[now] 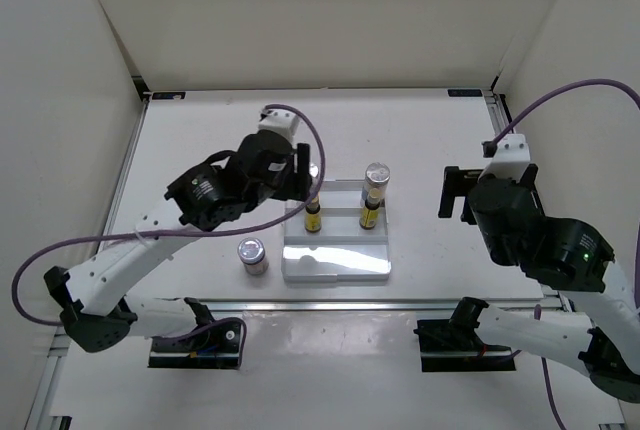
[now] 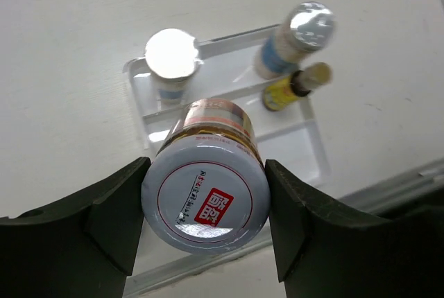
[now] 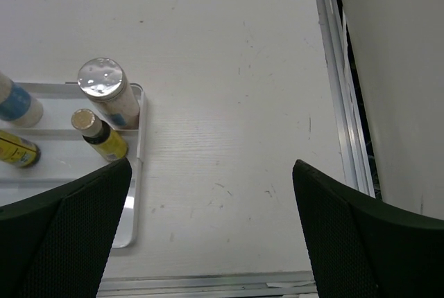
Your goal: Organize the condiment bottles
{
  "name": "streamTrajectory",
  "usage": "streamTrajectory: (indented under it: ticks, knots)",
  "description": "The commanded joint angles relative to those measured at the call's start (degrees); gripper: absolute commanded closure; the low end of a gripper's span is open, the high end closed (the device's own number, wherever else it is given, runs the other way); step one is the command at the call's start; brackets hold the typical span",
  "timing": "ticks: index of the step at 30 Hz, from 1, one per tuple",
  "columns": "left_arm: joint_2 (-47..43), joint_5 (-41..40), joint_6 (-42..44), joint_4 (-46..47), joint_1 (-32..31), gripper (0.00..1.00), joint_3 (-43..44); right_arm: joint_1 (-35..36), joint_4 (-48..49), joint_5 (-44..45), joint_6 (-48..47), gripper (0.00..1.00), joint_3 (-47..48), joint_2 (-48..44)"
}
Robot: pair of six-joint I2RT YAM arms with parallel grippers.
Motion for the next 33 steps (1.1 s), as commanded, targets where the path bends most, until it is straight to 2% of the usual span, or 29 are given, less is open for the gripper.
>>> streamTrajectory:
  ticks: [1, 3, 8, 15, 20, 28, 33]
  knots:
    - [5.5, -0.2, 2.6, 3.1, -7.2, 0.89, 7.0, 0.1, -1.8, 4.5, 3.2, 0.00, -0.6, -0.5]
    - [11.3, -2.0, 3.6, 3.1, -12.3, 0.89, 10.5, 0.1, -3.4, 5.7, 4.2, 0.00, -0.6, -1.1]
    - [19.4, -3.2, 3.5, 3.6, -17.0, 0.89, 13.0, 0.1, -6.3, 6.4, 5.6, 0.00, -0.6, -2.3]
    - [24.1, -1.7, 2.9, 10.1, -18.8, 0.89, 5.9, 0.1, -7.7, 6.9, 7.2, 0.00, -0.6, -6.7]
    - [27.0, 0.7, 3.6, 20.2, -18.8, 0.89, 0.0, 0.1, -8.3, 6.9, 7.9, 0.00, -2.4, -8.3]
    - [32.8, 2.5, 3.6, 22.9, -19.9, 0.89, 0.0, 0.1, -9.5, 5.8, 9.8, 0.00, -6.4, -9.4]
    - [34.4, 3.6, 3.0, 22.9, -19.9, 0.89, 0.6, 0.1, -12.8, 5.8, 15.2, 0.00, -9.0, -9.4]
